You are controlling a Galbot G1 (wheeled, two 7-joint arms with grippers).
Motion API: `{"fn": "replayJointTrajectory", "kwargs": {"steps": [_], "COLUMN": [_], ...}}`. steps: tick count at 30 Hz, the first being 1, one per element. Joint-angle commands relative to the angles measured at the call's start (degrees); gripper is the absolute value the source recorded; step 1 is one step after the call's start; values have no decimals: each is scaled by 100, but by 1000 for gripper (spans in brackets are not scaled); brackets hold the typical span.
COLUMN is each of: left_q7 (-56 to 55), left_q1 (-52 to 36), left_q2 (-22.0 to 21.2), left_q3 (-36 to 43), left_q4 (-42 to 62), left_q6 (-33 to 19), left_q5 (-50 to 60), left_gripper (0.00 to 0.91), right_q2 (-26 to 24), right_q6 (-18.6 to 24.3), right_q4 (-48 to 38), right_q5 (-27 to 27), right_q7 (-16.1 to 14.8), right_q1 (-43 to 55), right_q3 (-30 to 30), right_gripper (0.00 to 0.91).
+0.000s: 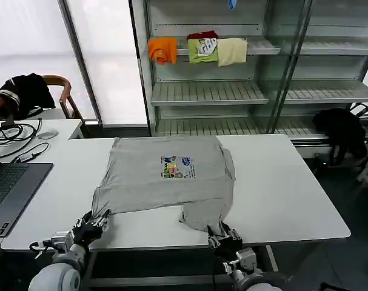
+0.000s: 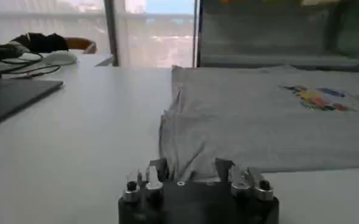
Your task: Fold and organize the clothes.
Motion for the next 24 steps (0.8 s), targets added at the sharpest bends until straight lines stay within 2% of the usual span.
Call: {"fn": "replayJointTrajectory", "kwargs": {"steps": [1,7,10,16,24], "left_q7": [-27,51,60,58,-395], "left_q1": [12,-74,-200,-794,-2164], "left_q2": [-2,33,42,98,166], "left_q3": [-25,-16,-19,-66,12], "left_q4": [4,-79,-49,22,717], "left_q6": [-69,-109,-164,-275,-20], "left_q5": [-178,-395,-580,-1202,-2038], "left_gripper": [0,0,0,0,0], "right_q2": [57,199,295,500,778], "right_q6": [316,1085,1294,1243,895], "right_q4": [-15,-55,-123,-440,-1684], "right_q5": [217,345,375,598,770], "right_q7": [158,327,406,472,614], "right_q1": [-17,166,389,1265,2947], "right_q3": [-15,-53,-41,121,179], "right_gripper": [0,0,0,0,0]}}
